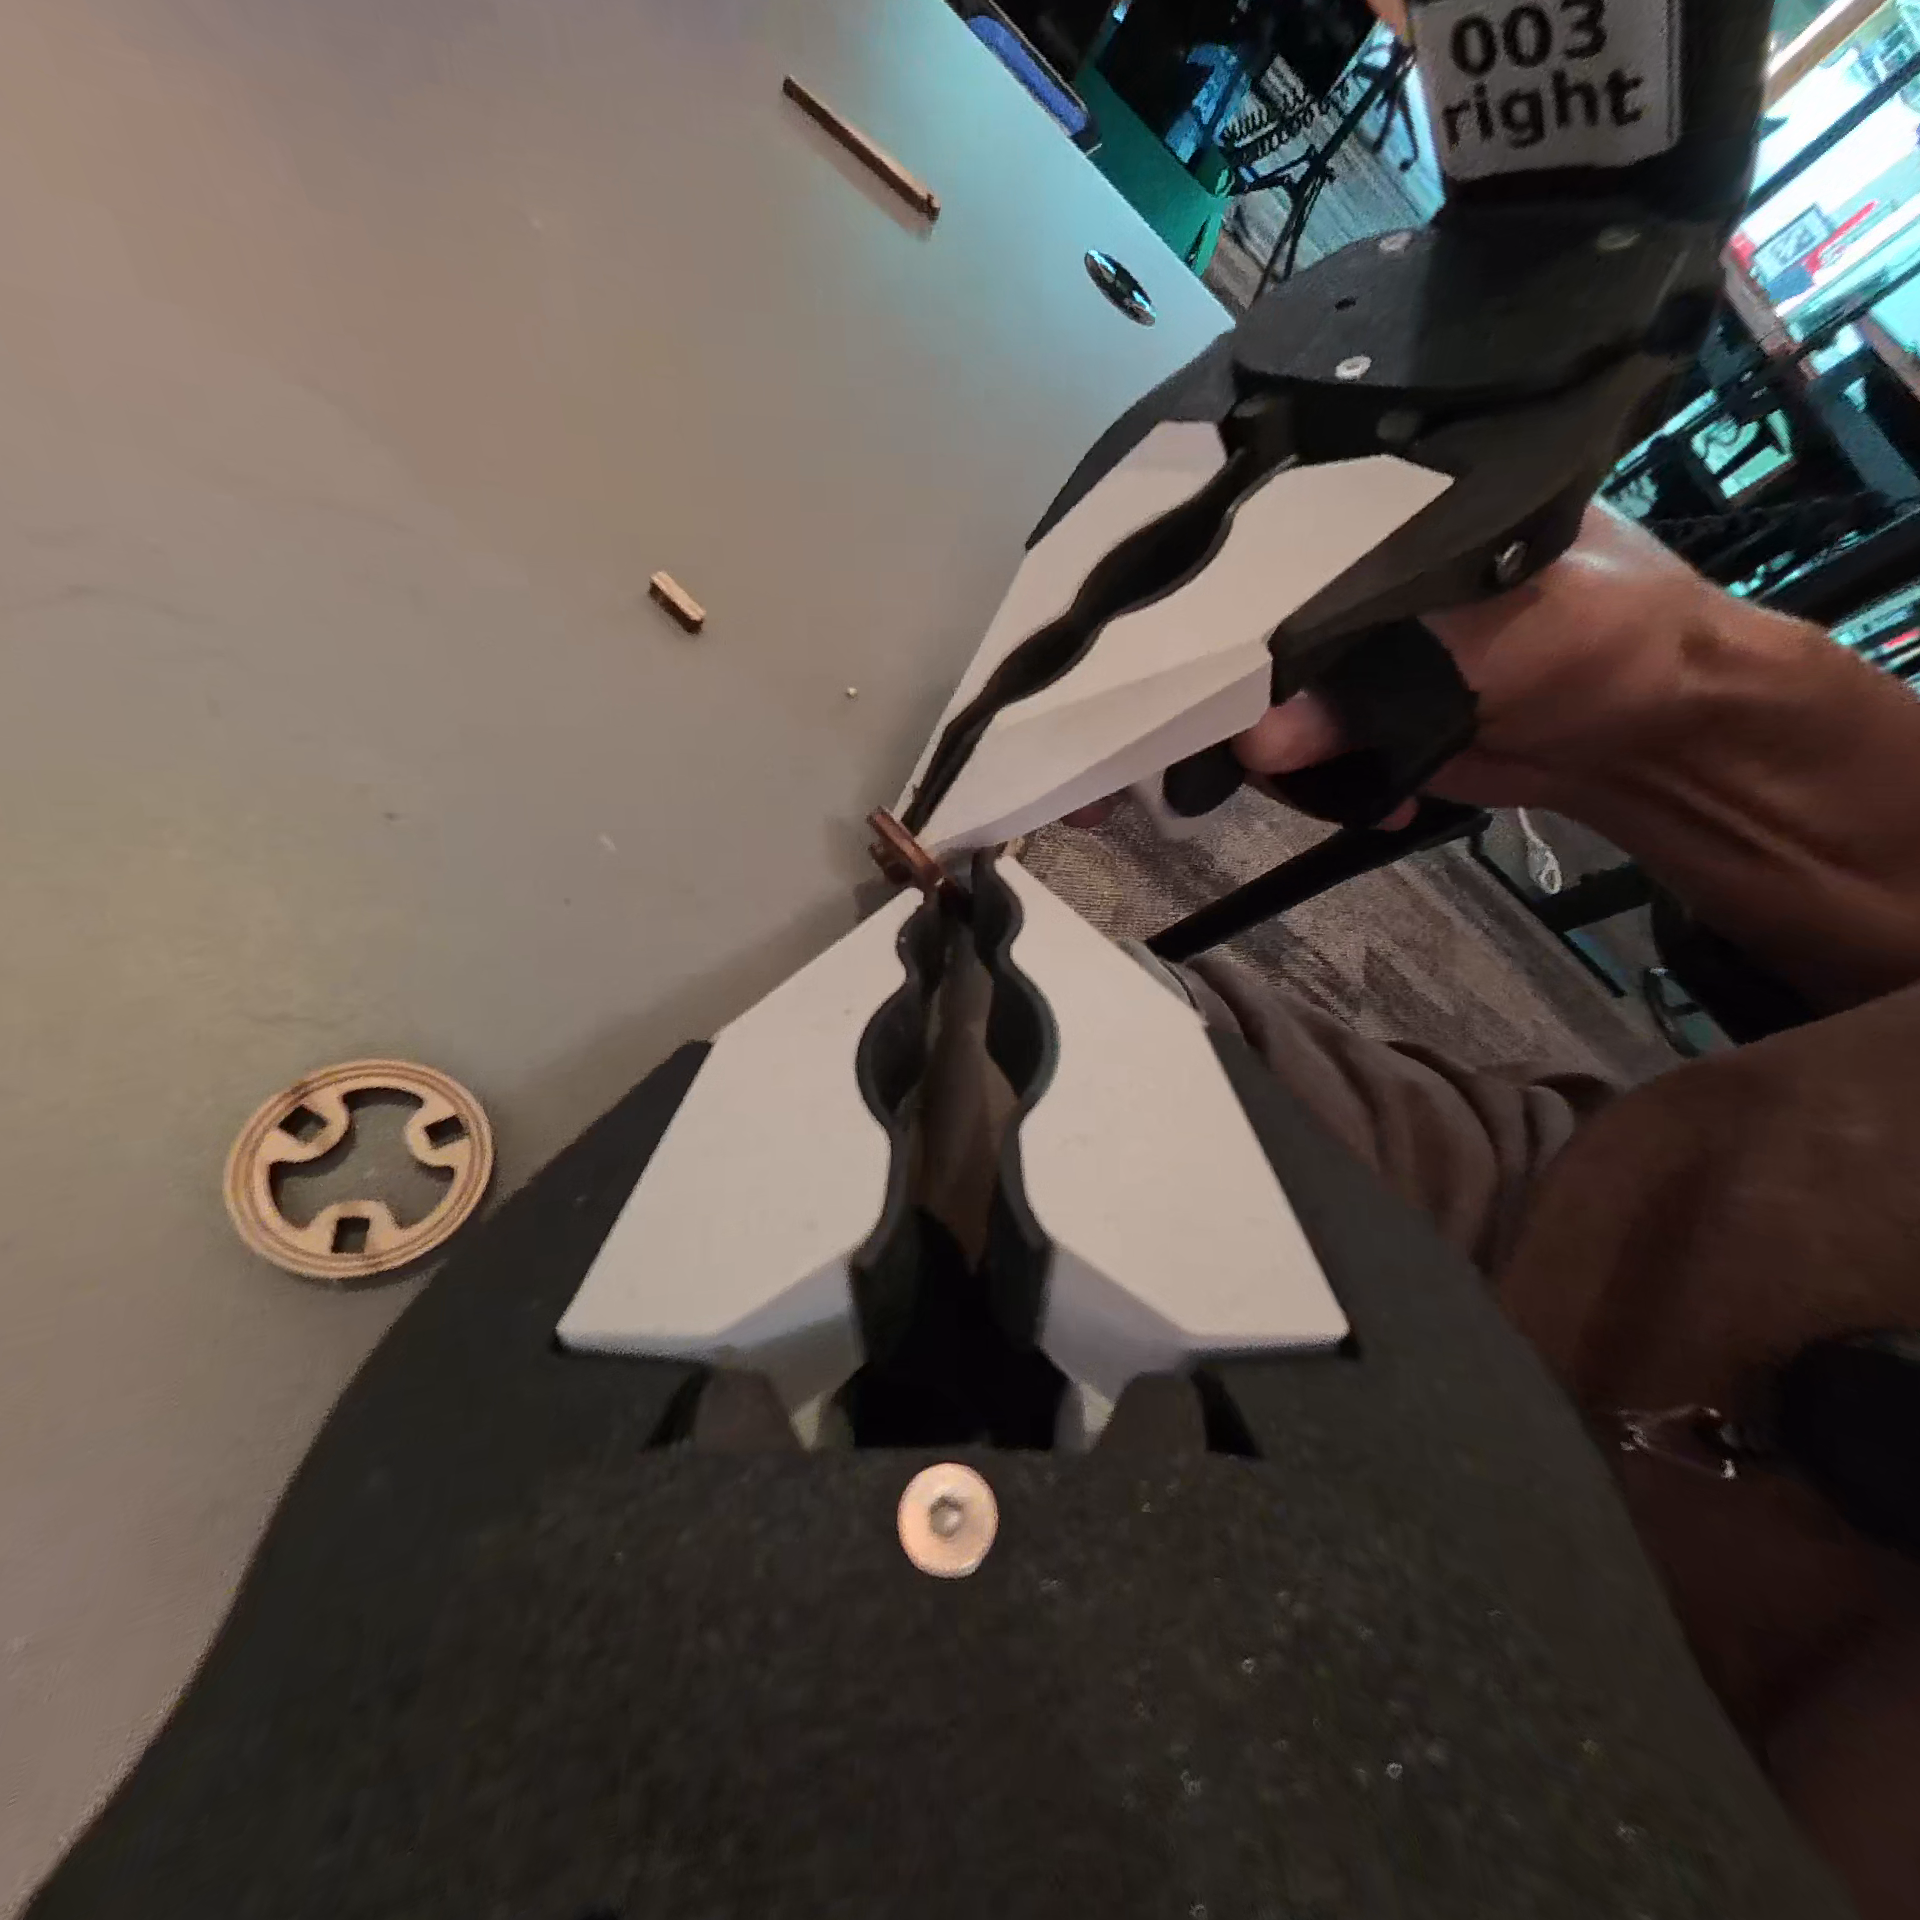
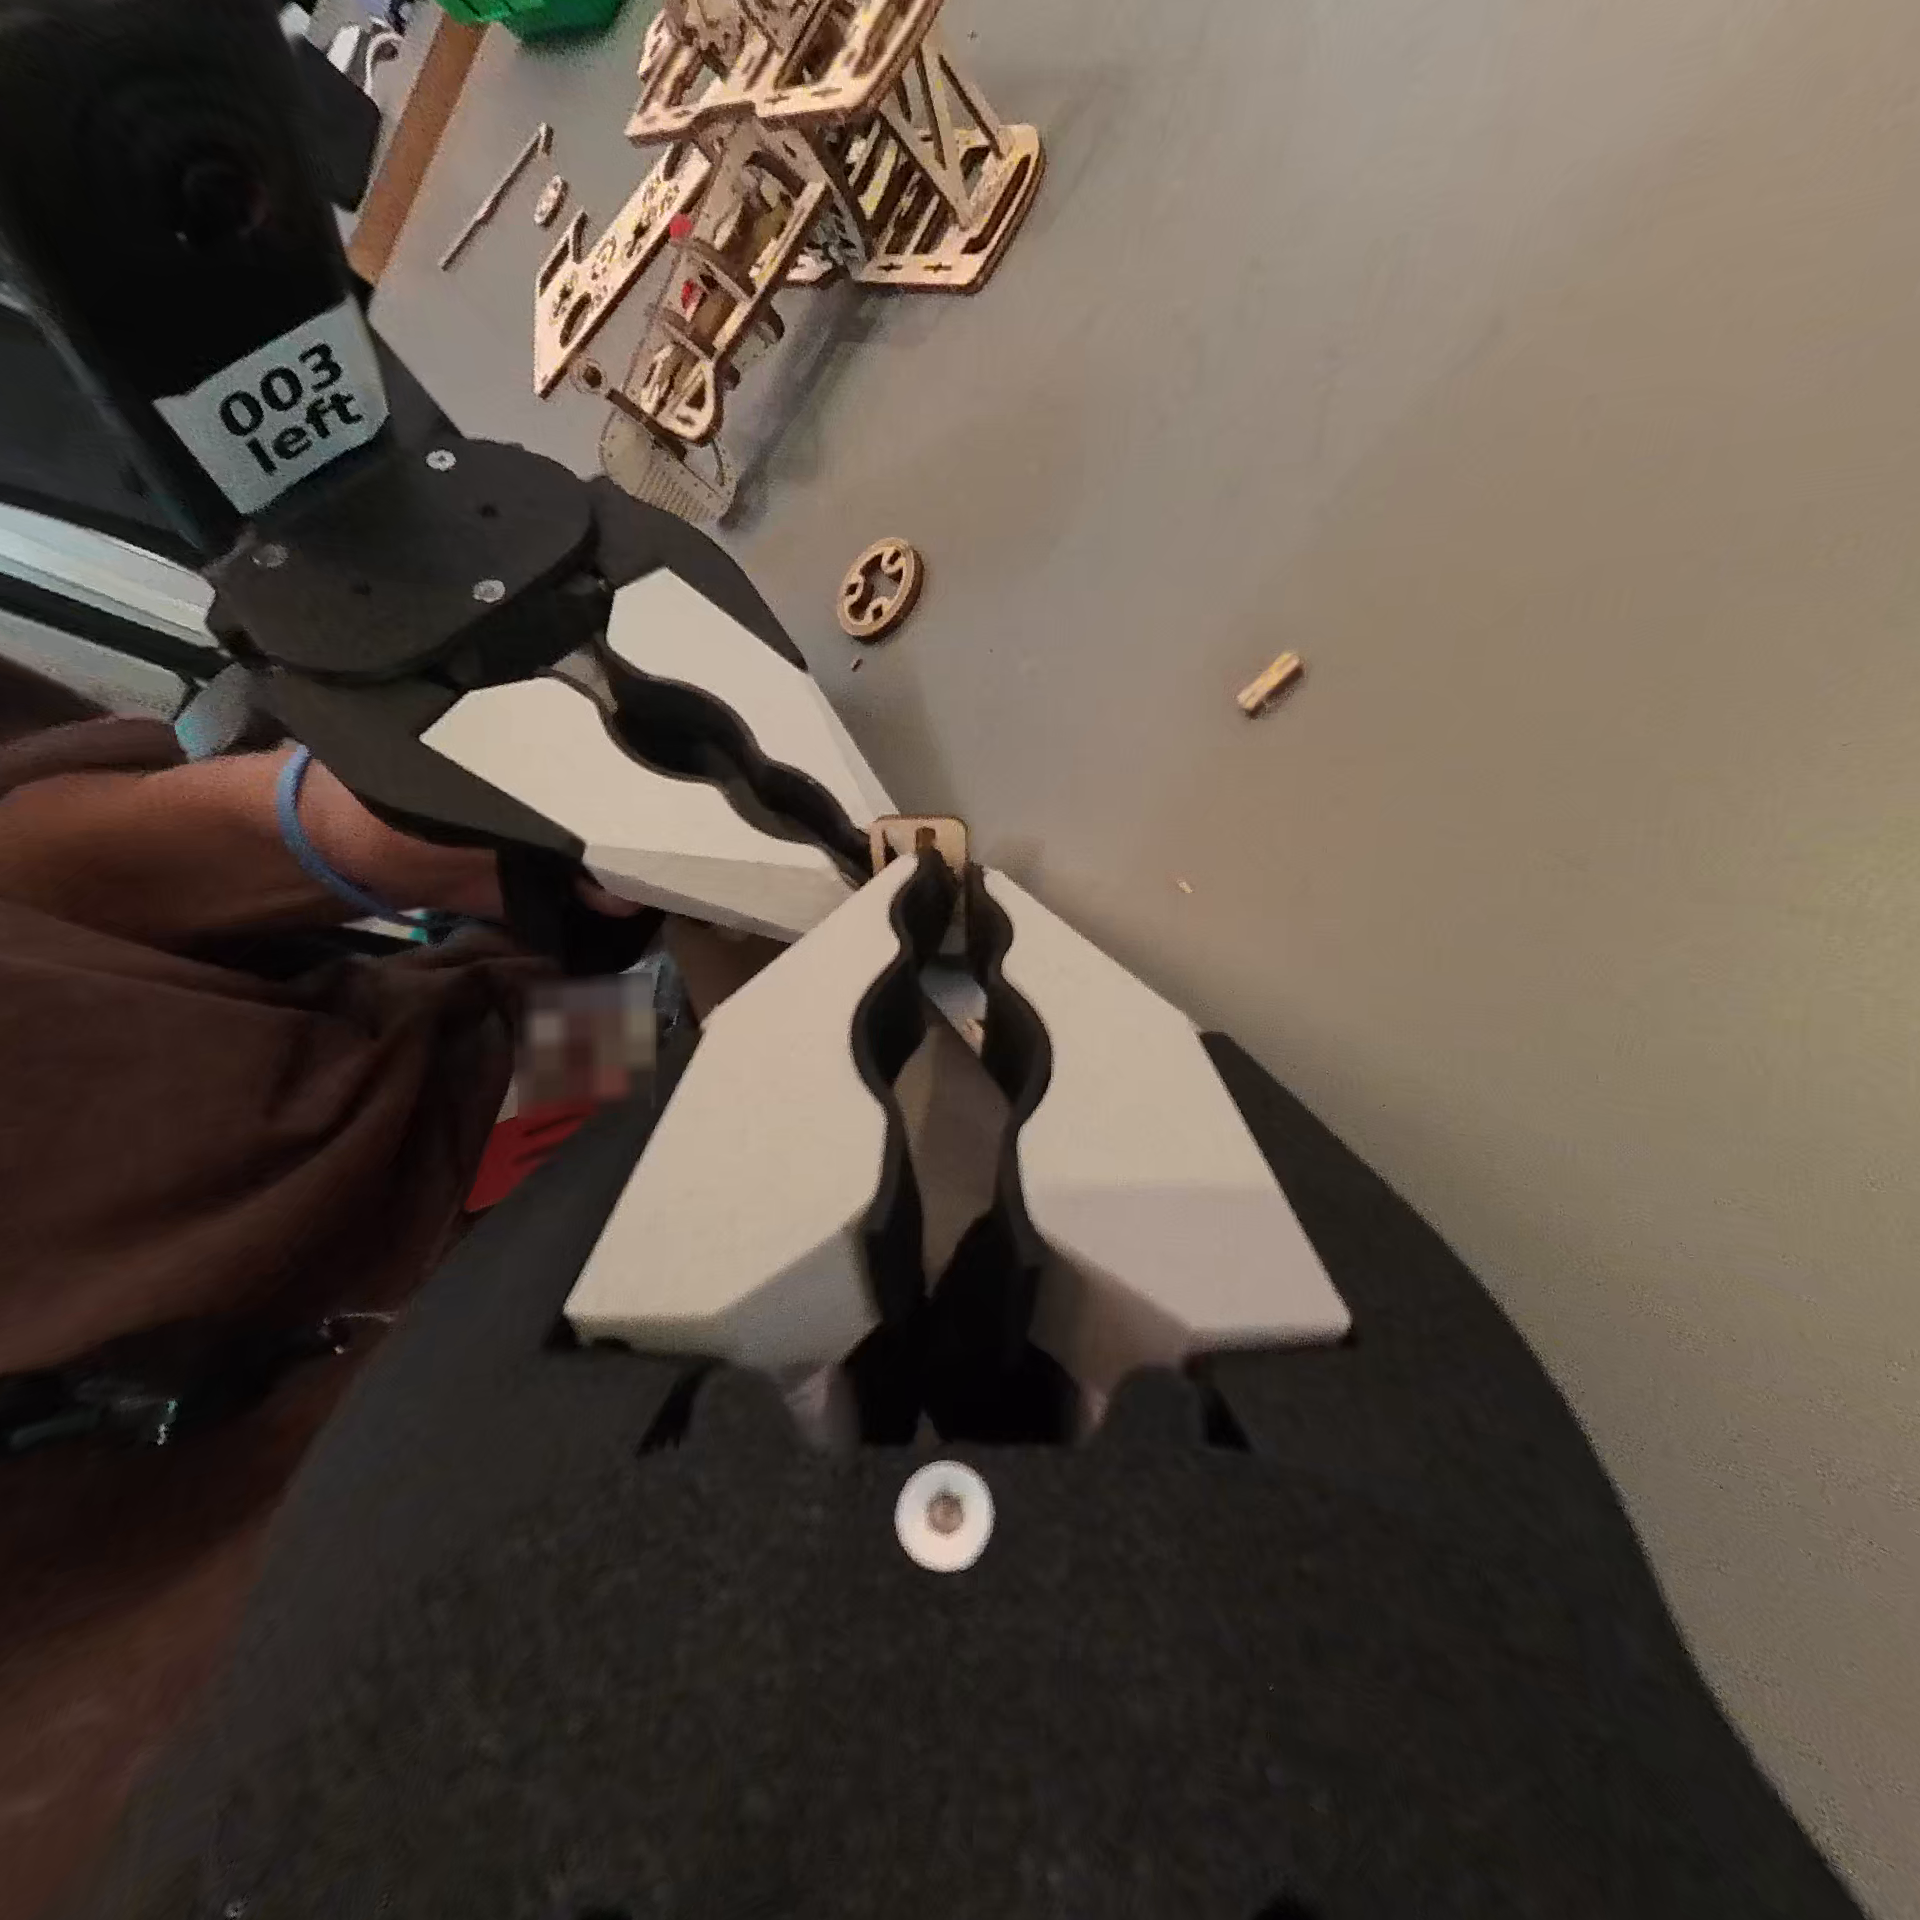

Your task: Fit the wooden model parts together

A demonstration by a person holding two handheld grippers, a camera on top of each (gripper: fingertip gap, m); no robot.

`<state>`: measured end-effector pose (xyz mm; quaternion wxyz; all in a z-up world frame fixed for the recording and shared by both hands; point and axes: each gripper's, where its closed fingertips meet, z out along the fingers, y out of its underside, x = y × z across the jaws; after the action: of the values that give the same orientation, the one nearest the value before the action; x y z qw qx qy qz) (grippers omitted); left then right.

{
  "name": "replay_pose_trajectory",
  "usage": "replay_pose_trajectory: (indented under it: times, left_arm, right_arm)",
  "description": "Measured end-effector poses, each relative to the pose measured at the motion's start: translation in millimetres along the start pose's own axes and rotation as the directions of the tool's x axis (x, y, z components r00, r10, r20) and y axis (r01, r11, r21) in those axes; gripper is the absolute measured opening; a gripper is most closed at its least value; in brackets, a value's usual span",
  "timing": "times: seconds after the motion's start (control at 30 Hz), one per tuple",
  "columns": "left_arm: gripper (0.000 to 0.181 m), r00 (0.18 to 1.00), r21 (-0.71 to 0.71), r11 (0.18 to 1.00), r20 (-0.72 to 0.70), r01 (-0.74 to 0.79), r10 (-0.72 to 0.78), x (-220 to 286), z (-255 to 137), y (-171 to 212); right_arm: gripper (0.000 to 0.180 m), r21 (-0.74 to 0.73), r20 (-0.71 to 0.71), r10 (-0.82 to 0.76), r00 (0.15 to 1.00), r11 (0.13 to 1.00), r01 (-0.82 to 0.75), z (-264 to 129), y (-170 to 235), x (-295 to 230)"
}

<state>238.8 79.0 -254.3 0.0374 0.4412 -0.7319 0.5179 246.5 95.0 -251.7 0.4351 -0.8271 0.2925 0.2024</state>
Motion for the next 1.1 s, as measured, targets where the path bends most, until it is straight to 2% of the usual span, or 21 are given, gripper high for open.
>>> replay_pose_trajectory:
  times: [0.13,0.23,0.27,0.33,0.4,0.43,0.5,0.63,0.8,0.97,1.07,1.1]
  left_arm:
    - [0.001,0.996,0.053,0.996,-0.054,0.074,-0.071,2,-3,-6]
    - [0.001,0.999,0.062,0.998,-0.035,0.020,-0.018,2,-7,-13]
    - [0.001,0.999,0.062,0.998,-0.021,-0.030,0.032,5,-10,-17]
    - [0.001,0.970,0.021,0.971,0.048,-0.239,0.237,16,-17,-24]
    - [0.001,0.870,-0.069,0.878,0.123,-0.473,0.478,24,-25,-27]
    - [0.001,0.810,-0.109,0.826,0.163,-0.553,0.564,23,-28,-28]
    - [0.001,0.741,-0.183,0.764,0.187,-0.619,0.645,18,-33,-26]
    - [0.001,0.729,-0.184,0.775,0.264,-0.604,0.631,6,-53,-32]
    - [0.001,0.636,-0.221,0.770,0.454,-0.598,0.624,-20,-117,-43]
    - [0.001,0.572,-0.255,0.823,0.614,-0.508,0.544,-55,-199,-24]
    - [0.001,0.581,-0.210,0.889,0.692,-0.407,0.429,-75,-247,-9]
    - [0.001,0.586,-0.195,0.908,0.709,-0.372,0.392,-81,-261,-2]
  right_arm:
    - [0.001,0.062,0.124,0.075,0.990,0.995,-0.083,-12,-9,-5]
    - [0.008,0.203,0.247,0.054,0.967,0.973,-0.106,-36,-37,-17]
    - [0.009,0.226,0.256,0.056,0.965,0.967,-0.116,-41,-41,-16]
    - [0.016,0.244,0.317,0.058,0.947,0.960,-0.141,-48,-45,-22]
    - [0.018,0.259,0.341,0.058,0.938,0.954,-0.153,-53,-50,-27]
    - [0.017,0.270,0.306,0.057,0.950,0.952,-0.144,-55,-52,-22]
    - [0.017,0.270,0.206,0.027,0.978,0.959,-0.084,-55,-51,-11]
    - [0.017,0.134,-0.060,-0.140,0.988,0.980,0.146,-37,-28,6]
    - [0.017,0.020,-0.264,-0.373,0.889,0.920,0.392,-23,-20,13]
    - [0.022,-0.069,-0.257,-0.355,0.899,0.935,0.349,-4,-7,11]
    - [0.023,-0.117,-0.319,-0.418,0.851,0.908,0.403,8,-7,13]
    - [0.018,-0.118,-0.327,-0.431,0.841,0.902,0.416,12,-8,12]
